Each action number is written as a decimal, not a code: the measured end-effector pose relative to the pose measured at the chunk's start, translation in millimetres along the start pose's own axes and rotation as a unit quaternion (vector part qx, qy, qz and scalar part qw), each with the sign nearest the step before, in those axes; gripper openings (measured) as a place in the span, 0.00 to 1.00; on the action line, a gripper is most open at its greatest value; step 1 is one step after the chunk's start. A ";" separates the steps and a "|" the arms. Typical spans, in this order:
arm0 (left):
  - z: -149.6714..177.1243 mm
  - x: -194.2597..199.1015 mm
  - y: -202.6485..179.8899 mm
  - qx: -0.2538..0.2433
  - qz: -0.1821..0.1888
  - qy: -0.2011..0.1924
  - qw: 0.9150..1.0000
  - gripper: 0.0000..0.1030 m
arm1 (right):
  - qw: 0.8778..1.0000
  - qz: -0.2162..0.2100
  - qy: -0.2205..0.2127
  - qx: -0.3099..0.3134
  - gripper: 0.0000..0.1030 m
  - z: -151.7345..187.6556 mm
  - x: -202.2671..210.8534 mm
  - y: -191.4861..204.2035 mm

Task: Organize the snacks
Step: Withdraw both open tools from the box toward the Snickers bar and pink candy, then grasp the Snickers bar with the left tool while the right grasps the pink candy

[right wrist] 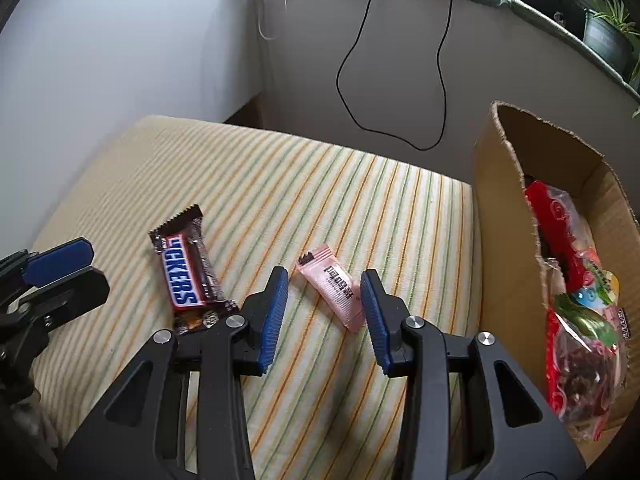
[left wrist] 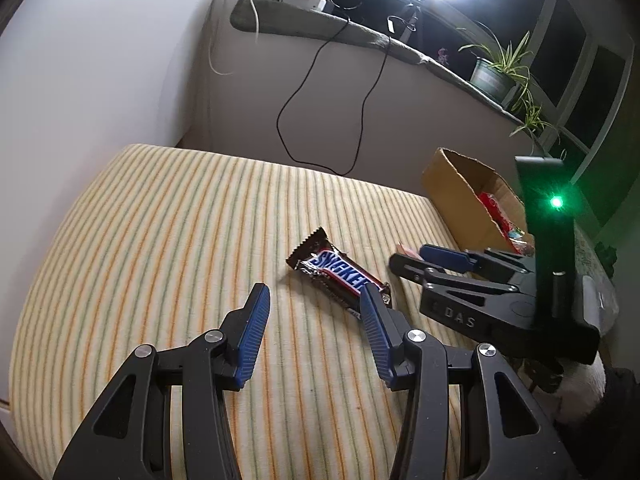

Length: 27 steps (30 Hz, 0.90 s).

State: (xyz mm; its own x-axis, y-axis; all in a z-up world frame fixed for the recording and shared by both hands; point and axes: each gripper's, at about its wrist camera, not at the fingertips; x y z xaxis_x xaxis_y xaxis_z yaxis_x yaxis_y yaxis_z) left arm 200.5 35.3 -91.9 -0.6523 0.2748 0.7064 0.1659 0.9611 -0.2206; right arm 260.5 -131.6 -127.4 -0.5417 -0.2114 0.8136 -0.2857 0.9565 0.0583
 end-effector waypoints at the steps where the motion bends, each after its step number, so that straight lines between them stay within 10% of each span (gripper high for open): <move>1: 0.2 0.1 0.0 0.000 0.001 0.001 1.000 0.44 | 1.000 0.000 0.003 0.002 0.39 -1.2 -1.6 0.0; 7: -0.5 -1.2 1.3 0.004 0.000 0.002 1.000 0.44 | 1.000 -0.012 0.013 0.016 0.47 -0.4 -3.6 5.4; 17: -5.1 -17.0 -11.8 0.004 0.019 0.024 1.000 0.44 | 1.000 -0.017 0.004 0.023 0.17 7.2 2.5 7.9; 27: -16.8 -47.3 -33.9 0.008 0.010 0.052 0.999 0.44 | 1.000 -0.023 -0.005 0.009 0.10 8.9 1.5 -0.2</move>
State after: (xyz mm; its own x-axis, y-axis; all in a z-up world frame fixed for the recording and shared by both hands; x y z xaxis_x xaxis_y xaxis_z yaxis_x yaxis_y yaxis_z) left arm 238.2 -9.8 -106.5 -0.5689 0.2962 0.7672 0.1662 0.9551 -0.2454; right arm 252.8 -133.9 -131.4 -0.5354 -0.2579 0.8043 -0.3252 0.9418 0.0855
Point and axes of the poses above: each gripper's, at about its wrist camera, not at the fingertips, and x roughly against the way its jaws point, y to its left, z to its underside, and after that the axes turned 8 degrees about -z, right-handed
